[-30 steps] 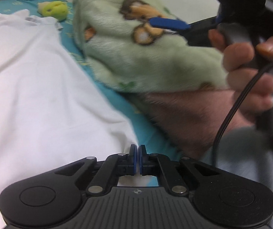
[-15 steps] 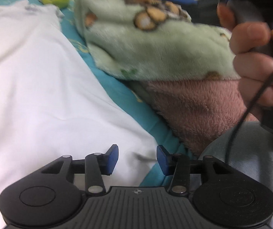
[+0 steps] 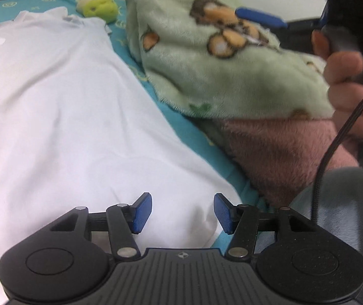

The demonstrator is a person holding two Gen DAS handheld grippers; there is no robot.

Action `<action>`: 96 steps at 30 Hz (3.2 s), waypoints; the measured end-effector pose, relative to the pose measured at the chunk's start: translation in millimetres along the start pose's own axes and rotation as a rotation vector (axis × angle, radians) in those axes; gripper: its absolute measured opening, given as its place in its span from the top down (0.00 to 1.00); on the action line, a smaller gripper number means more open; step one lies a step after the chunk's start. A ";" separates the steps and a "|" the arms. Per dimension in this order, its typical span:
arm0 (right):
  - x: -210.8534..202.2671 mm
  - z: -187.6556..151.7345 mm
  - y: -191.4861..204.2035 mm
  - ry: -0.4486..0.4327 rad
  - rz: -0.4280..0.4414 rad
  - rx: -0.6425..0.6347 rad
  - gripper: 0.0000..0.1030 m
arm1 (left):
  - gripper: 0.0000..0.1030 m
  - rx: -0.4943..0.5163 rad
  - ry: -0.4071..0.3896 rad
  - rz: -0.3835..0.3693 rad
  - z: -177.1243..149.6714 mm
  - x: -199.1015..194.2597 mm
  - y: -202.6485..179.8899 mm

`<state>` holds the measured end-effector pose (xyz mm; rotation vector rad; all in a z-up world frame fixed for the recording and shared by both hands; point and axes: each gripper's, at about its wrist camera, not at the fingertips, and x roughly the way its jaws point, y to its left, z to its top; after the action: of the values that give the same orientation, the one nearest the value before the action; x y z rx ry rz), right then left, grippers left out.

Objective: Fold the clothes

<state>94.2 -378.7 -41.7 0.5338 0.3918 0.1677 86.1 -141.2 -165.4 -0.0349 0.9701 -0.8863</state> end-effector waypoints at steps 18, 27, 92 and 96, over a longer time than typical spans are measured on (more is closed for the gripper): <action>52.5 -37.2 41.5 0.114 -0.007 -0.088 0.13 | 0.16 -1.019 -0.544 0.381 44.3 -166.8 336.7; 125.2 -54.1 51.1 0.214 -0.071 -0.161 0.13 | 0.42 -1.132 -0.598 0.311 54.8 -138.0 460.1; 76.9 -52.3 58.0 0.168 -0.162 -0.113 0.13 | 0.60 -0.630 -0.105 -0.123 -159.6 -247.0 324.8; 76.8 -54.5 59.3 0.179 -0.156 -0.114 0.13 | 0.96 -0.442 -0.067 -0.041 -134.2 -255.5 294.4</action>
<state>139.0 -283.6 -78.2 0.3752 0.5933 0.0865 111.3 269.8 -182.9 -0.4593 1.0899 -0.6886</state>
